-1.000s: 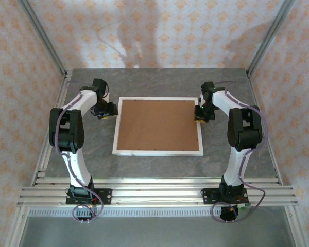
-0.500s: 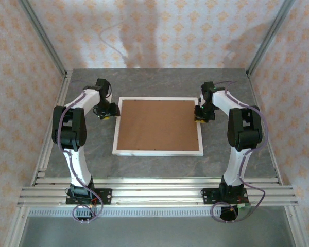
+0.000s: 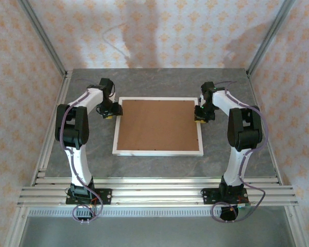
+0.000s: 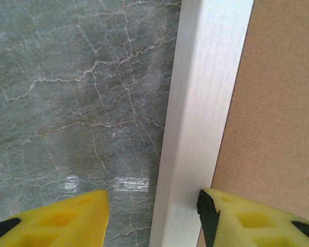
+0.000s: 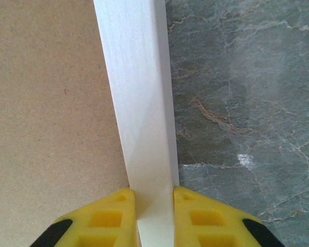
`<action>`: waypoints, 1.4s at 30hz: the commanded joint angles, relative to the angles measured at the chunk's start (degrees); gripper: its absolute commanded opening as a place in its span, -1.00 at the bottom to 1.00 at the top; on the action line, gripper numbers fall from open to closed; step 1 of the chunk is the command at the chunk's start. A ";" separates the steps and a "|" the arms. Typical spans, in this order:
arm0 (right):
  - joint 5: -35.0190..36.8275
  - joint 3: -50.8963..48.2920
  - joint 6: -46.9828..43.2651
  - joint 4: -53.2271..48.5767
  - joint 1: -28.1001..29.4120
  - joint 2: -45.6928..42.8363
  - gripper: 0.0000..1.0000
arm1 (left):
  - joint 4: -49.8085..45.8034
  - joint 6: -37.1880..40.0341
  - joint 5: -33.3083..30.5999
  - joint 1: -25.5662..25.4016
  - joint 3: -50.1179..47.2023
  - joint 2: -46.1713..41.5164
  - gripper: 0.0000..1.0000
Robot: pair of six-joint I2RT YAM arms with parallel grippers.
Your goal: Put the photo into the frame
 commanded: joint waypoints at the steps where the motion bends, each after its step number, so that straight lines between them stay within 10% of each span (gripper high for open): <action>1: 1.00 -2.34 0.69 0.23 -0.06 1.99 -0.63 | -2.32 0.07 -2.32 -0.60 -0.85 1.37 0.04; 28: -0.14 0.16 1.39 -0.18 -0.03 2.73 -0.64 | 3.16 -6.41 4.08 -7.00 -6.96 4.47 0.04; 42: 4.55 0.55 1.91 -1.92 -0.30 1.76 -0.65 | -7.04 -3.59 -3.53 -4.80 2.03 -6.62 0.52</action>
